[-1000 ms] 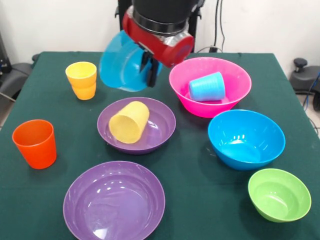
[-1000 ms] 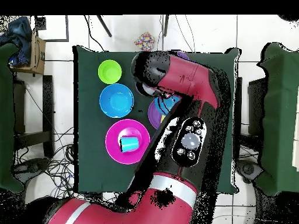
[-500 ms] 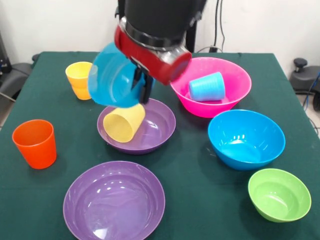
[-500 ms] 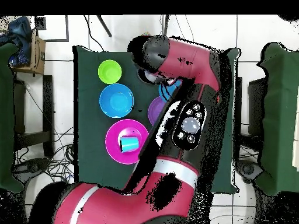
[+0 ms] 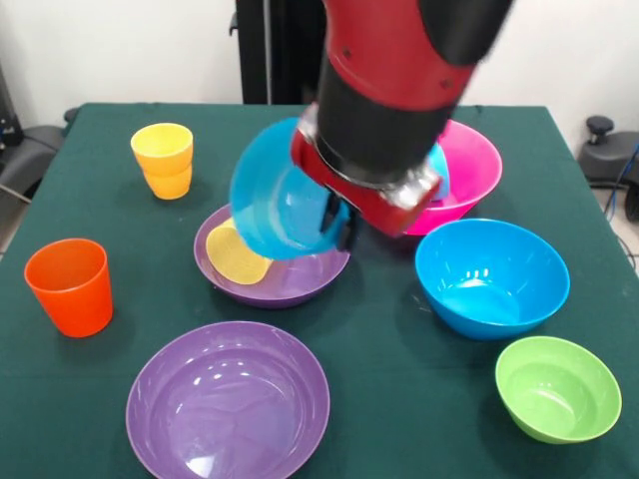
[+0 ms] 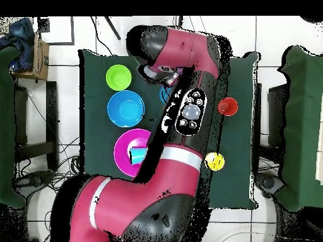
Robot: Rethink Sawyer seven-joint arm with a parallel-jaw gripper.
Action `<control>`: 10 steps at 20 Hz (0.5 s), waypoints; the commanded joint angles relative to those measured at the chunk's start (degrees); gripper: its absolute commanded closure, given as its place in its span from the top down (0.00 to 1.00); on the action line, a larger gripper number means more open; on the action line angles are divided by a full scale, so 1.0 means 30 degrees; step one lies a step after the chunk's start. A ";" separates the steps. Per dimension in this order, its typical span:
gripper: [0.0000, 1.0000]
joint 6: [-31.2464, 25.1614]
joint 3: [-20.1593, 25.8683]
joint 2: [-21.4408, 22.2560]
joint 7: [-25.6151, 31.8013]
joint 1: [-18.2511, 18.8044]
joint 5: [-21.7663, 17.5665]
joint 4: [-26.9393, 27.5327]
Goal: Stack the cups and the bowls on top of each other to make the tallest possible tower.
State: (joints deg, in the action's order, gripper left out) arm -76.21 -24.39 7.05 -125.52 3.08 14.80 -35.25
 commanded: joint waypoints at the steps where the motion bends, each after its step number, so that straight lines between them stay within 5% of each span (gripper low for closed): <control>1: 0.00 -0.3030 0.0836 -0.2680 -0.3426 0.0333 0.0718 0.4235; 10: 0.00 -0.5419 -0.1045 -0.4633 -0.4648 0.0860 0.3282 0.7591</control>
State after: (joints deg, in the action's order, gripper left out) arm -85.40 -27.42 -3.89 -125.58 3.79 21.72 -20.20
